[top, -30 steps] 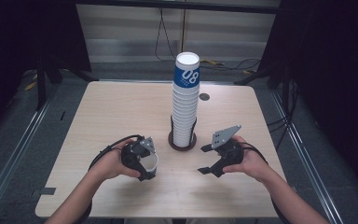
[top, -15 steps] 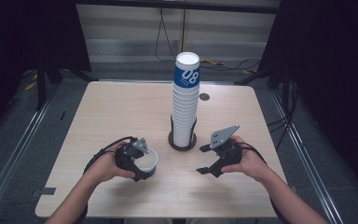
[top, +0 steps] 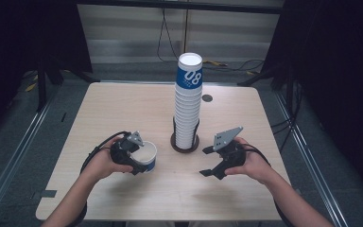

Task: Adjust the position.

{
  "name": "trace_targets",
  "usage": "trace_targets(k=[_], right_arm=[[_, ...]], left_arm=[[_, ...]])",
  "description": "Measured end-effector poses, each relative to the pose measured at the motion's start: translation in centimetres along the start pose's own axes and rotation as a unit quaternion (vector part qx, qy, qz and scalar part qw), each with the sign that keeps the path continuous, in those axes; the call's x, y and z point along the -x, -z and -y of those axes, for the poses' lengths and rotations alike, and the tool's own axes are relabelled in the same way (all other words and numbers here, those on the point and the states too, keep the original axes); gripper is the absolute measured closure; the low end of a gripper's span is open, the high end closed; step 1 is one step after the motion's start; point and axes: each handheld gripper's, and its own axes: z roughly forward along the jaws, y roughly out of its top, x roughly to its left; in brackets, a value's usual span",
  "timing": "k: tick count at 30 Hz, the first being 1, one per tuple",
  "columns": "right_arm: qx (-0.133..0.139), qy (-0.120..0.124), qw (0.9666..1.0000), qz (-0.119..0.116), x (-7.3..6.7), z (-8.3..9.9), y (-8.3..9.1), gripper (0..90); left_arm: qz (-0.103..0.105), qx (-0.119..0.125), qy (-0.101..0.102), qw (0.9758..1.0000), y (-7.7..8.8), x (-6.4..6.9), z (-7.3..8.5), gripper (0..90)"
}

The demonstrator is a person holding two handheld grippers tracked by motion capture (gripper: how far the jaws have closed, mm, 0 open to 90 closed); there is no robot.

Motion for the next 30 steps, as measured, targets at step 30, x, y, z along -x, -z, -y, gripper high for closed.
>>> trace_targets(k=[30], right_arm=[[-0.002,-0.008,0.9999,0.012,0.3,0.0,0.7,19.3]], left_arm=[[0.011,-0.018,0.063,0.9978,1.9,-0.7,1.4,20.9]])
